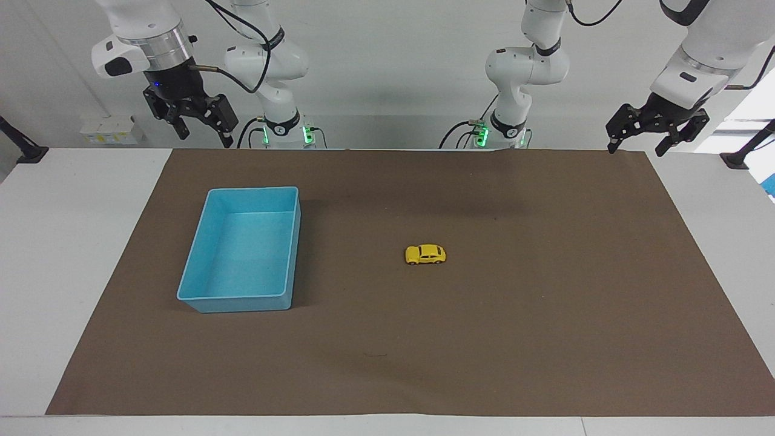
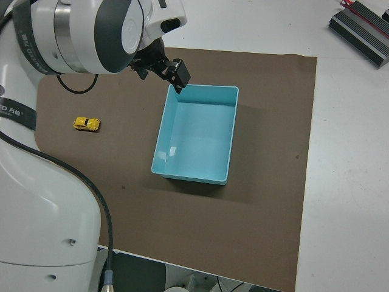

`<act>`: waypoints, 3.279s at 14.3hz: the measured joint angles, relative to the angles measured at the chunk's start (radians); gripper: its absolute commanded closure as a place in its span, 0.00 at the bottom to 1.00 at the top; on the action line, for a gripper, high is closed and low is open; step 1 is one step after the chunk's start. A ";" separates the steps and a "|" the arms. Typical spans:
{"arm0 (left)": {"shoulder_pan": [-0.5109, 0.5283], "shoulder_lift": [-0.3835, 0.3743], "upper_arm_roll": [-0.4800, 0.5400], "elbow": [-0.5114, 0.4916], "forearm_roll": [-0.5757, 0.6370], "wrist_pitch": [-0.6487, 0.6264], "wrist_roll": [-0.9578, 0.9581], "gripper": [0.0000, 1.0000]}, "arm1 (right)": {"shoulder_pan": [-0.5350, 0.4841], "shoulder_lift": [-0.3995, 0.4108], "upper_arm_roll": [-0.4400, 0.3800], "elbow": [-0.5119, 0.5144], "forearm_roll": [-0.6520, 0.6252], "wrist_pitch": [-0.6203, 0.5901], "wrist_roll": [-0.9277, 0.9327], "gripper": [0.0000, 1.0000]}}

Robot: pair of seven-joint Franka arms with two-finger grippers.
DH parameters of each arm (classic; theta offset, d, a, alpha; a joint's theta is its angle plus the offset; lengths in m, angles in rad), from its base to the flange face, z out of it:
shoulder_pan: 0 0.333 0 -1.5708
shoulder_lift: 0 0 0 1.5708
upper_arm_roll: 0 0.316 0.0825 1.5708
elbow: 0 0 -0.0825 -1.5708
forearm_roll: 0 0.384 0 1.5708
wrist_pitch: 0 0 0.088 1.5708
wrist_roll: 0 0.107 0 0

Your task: Wind up and store yellow beetle car

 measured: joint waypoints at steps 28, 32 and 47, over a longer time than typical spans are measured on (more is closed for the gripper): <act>-0.104 0.142 -0.035 0.035 -0.085 0.034 0.348 0.00 | 0.000 0.000 0.000 0.000 0.000 0.000 0.000 0.00; -0.116 0.187 -0.037 0.015 -0.087 0.094 0.644 0.00 | 0.000 0.000 0.000 0.000 0.000 0.000 0.000 0.00; -0.352 0.358 -0.043 -0.192 -0.137 0.585 0.980 0.00 | 0.000 0.000 0.000 0.000 0.000 0.000 0.000 0.00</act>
